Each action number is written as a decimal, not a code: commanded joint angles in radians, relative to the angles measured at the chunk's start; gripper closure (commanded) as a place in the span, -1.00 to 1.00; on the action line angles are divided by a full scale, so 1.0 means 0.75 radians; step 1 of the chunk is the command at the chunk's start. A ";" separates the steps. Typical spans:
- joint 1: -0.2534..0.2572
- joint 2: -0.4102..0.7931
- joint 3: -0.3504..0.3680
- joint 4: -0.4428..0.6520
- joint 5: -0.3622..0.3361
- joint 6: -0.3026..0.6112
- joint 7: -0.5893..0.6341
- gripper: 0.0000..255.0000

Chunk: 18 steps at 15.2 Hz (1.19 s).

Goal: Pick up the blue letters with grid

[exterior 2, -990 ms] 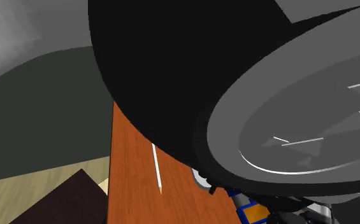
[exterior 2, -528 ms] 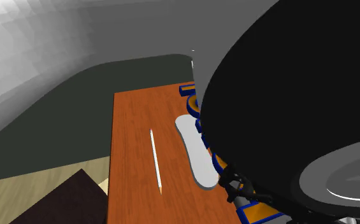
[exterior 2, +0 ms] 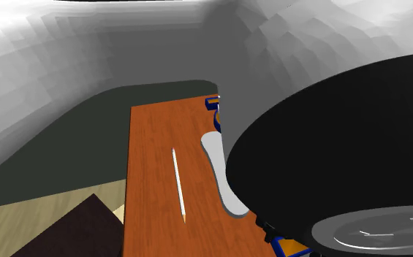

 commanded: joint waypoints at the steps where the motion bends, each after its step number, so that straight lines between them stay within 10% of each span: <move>1: 0.000 0.001 0.000 -0.001 0.000 0.001 0.000 1.00; 18: -0.086 0.115 -0.009 0.364 0.077 -0.272 -0.034 1.00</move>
